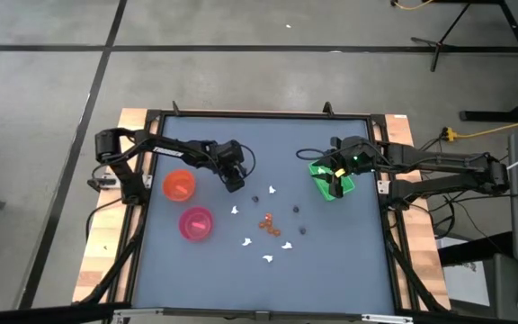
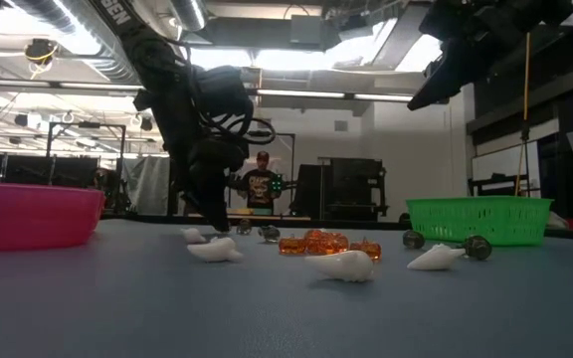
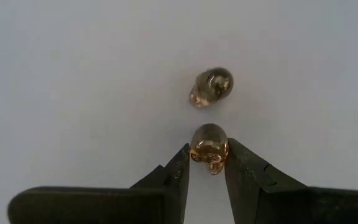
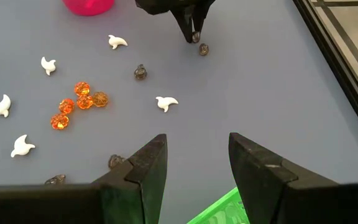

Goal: Sort Halloween decoration
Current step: Put the black skull toy into the orange bowl

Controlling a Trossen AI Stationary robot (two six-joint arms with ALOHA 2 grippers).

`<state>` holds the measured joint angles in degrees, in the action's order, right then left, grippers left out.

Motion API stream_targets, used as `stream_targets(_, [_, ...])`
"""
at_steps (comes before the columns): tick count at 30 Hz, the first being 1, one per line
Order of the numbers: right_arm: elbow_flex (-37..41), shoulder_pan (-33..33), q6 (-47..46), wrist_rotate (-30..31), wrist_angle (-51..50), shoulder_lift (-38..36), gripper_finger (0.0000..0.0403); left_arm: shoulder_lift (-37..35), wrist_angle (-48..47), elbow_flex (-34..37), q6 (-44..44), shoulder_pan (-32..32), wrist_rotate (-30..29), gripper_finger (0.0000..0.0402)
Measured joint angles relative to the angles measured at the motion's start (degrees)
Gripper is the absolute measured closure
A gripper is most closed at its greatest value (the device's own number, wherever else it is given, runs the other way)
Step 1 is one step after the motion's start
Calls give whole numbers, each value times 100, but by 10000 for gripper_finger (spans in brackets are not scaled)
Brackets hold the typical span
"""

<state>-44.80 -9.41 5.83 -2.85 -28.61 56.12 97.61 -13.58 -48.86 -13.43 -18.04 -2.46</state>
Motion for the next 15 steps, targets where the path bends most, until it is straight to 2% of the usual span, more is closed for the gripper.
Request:
stream_targets(8, [0, 2, 1, 2, 1, 0, 231, -558, -193, 0, 0, 0, 8, 337])
stream_targets(15, [0, 1, 1, 0, -4, 2, 231, -1286, -1351, 0, -102, 30, 25, 337])
